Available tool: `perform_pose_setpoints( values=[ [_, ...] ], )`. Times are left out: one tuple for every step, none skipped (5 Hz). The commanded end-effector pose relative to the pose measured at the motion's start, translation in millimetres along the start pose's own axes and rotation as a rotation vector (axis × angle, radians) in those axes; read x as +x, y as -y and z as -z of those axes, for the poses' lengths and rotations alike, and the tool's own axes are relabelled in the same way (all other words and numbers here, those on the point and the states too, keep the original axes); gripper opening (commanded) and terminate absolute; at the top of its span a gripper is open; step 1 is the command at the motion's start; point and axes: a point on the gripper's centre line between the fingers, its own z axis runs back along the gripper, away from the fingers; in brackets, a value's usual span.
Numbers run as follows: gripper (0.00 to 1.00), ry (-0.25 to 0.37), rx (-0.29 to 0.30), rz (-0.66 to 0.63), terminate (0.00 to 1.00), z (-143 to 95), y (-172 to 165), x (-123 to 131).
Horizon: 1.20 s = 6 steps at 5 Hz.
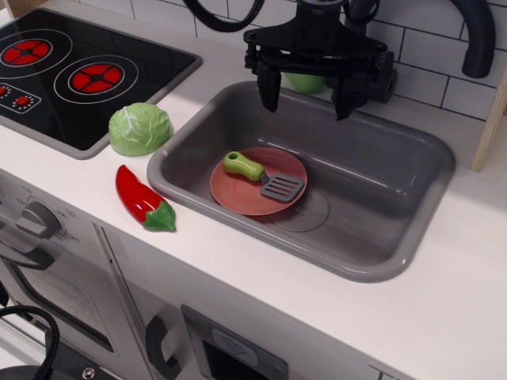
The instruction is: Take spatula off plate sink
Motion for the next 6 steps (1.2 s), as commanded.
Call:
perform_pose_setpoints(
  values=[
    [1.00,0.000,0.000,0.000,0.00,0.0,0.0,0.0],
    [1.00,0.012,0.002,-0.132,0.00,8.6,-8.5,4.2],
    [1.00,-0.028,0.030,-0.305,0.00,27.5,-17.5,7.9],
    [1.00,-0.001,0.024,-0.480,0.00,44.5,-27.5,6.7],
    [1.00,-0.002,0.024,-0.676,0.00,63.5,-32.9,7.0],
    [1.00,0.002,0.025,-0.844,0.00,76.8,-37.4,6.2]
  ],
)
